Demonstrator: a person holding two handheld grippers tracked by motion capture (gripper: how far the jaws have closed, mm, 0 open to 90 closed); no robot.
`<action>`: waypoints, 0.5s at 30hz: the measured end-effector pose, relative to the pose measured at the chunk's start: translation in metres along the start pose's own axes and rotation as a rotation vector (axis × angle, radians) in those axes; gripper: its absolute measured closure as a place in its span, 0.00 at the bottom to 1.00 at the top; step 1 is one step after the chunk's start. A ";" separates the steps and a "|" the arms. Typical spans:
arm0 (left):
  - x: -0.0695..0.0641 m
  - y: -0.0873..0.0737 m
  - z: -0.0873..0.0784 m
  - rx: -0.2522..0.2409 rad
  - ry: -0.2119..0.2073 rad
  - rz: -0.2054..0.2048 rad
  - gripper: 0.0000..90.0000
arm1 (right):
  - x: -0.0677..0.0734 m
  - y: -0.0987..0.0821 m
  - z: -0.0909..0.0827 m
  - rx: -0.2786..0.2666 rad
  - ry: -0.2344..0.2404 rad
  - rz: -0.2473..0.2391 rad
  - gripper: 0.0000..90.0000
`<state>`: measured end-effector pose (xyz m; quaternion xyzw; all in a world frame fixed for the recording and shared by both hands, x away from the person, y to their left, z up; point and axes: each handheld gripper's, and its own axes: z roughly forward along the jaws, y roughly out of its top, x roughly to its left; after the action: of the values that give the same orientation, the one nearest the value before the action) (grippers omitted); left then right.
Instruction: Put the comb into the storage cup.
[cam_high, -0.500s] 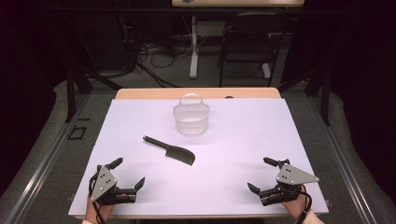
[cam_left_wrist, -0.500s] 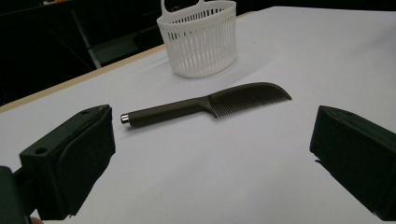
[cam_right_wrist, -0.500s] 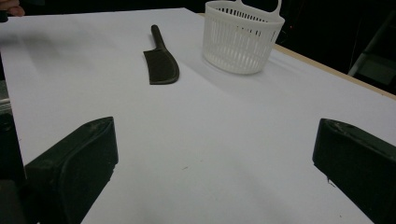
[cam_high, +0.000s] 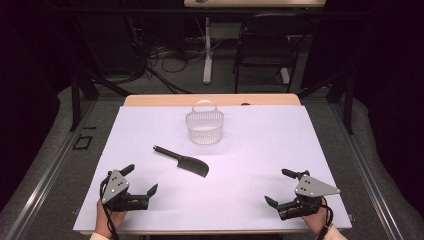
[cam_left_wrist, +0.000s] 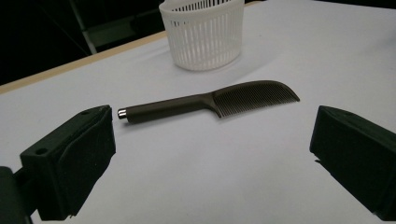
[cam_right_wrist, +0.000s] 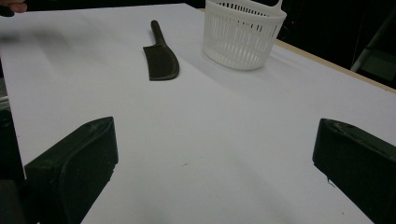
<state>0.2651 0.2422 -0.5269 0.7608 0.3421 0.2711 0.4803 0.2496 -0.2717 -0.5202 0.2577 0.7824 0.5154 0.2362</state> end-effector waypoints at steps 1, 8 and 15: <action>0.001 0.001 0.001 0.005 0.002 0.003 0.00 | 0.000 0.000 0.000 0.000 0.000 0.000 0.00; 0.007 0.006 0.012 0.035 0.028 0.003 0.00 | 0.000 0.000 0.000 0.011 -0.002 -0.006 0.00; 0.015 0.008 0.024 0.070 0.076 -0.005 0.00 | 0.001 0.000 0.003 0.024 -0.003 -0.004 0.00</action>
<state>0.2940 0.2385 -0.5272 0.7655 0.3713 0.2867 0.4405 0.2507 -0.2692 -0.5216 0.2596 0.7886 0.5052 0.2354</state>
